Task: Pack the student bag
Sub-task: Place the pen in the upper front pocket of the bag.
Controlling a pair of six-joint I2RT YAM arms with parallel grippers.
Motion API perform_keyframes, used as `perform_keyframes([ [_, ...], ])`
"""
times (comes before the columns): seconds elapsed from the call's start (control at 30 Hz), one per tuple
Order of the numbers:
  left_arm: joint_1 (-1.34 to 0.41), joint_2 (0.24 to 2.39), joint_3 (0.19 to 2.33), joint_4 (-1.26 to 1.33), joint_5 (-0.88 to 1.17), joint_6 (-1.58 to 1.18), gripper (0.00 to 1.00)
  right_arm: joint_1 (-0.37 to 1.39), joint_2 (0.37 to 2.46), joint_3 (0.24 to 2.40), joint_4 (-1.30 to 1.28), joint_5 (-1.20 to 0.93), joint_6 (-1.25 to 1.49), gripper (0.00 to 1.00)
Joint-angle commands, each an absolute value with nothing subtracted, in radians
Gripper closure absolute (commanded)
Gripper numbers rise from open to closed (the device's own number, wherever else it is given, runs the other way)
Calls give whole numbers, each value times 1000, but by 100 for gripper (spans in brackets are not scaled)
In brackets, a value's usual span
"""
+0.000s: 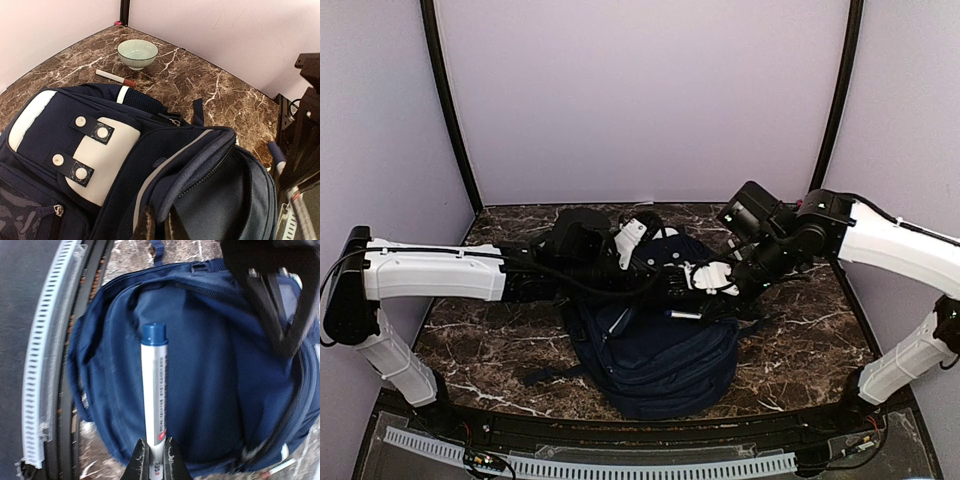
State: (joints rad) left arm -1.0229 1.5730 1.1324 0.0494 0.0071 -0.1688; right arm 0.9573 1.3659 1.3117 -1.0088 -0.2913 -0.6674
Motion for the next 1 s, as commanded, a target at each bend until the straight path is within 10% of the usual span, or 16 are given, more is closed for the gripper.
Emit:
perform_keyframes([
  [0.0,-985,1495,1129,166,75,-234,100,1049,1467,1410,-882,-62,-645,94],
  [0.4,-977,1445,1120,114,133,-220,100,1227,1670,1291,-563,570,-763,94],
  [0.6,-971,1434,1105,111,143,-214,100,1232,1653,1265,-453,665,-762,71],
  [0.97,-962,1467,1095,126,151,-223,100,1110,1265,1257,-772,59,-683,51],
])
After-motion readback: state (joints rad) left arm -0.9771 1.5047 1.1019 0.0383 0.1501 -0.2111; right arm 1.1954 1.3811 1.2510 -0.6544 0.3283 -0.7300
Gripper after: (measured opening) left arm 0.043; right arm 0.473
